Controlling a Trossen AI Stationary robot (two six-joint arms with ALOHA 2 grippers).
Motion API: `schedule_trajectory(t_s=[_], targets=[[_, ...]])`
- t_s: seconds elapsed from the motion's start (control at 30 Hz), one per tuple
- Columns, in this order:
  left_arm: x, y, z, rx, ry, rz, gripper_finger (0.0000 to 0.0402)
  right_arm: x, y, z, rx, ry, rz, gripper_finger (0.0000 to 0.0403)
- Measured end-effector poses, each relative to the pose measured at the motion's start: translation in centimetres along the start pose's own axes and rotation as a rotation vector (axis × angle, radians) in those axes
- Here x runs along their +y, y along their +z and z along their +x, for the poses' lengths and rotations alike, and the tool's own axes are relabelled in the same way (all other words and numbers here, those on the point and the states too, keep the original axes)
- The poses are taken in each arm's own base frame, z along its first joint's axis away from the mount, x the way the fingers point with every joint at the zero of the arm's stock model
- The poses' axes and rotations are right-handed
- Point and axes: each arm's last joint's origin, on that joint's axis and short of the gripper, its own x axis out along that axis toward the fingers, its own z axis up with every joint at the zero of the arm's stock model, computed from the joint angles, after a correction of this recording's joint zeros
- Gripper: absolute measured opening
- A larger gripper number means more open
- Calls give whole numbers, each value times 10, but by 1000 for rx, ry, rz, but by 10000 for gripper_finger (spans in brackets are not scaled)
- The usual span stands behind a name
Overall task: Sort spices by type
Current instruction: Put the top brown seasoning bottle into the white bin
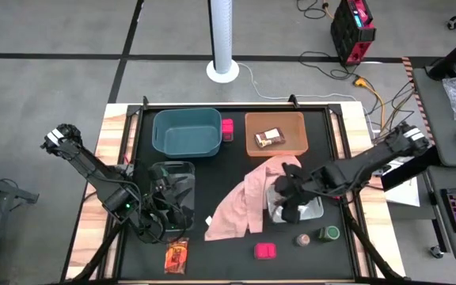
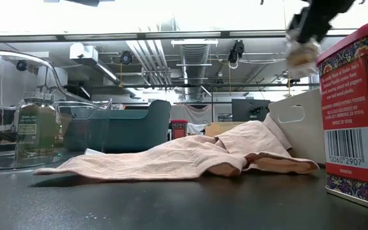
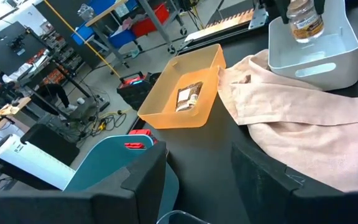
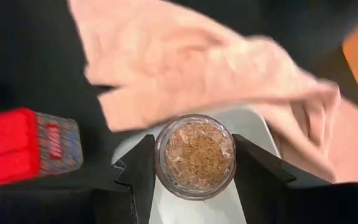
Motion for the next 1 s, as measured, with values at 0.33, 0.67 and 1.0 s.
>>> schedule_trajectory(t_s=[0.33, 0.67, 1.0], targets=[[0, 0, 0, -1, 6, -1, 166, -15, -43, 39, 24, -44, 84, 165], [1, 0, 1, -2, 9, -3, 166, -17, -54, 64, 43, -97, 103, 165], [1, 1, 1, -3, 10, -9, 166, -15, -58, 85, 69, -153, 94, 165]])
